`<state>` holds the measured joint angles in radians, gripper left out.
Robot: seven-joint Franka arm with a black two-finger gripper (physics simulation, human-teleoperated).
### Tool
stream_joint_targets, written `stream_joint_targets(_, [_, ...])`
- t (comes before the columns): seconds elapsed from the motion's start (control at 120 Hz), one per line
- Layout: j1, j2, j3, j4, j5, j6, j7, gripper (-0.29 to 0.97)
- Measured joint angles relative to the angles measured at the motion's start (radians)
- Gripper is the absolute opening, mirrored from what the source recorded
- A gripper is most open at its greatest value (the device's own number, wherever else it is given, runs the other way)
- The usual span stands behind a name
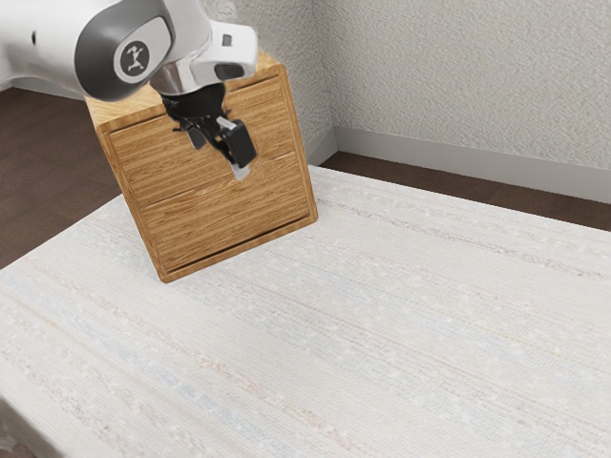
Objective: Pull the drawer handle with one arm to open the drawer
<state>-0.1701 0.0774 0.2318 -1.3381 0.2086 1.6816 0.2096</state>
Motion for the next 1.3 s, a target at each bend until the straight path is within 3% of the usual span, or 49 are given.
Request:
stream_joint_targets(0.358, [0.046,0.006,-0.004,-0.038,0.078,0.097,0.195,0.68])
stream_joint_targets(0.65, [0.113,0.019,0.007,-0.032,-0.003,0.117,0.307,0.68])
stream_joint_targets(0.767, [0.118,0.021,0.010,-0.029,-0.011,0.121,0.340,0.68])
stream_joint_targets(0.933, [0.206,0.082,-0.007,0.031,-0.016,0.122,0.378,0.68])
stream_joint_targets(1.3, [0.221,0.169,-0.039,0.139,-0.015,0.122,0.435,0.68])
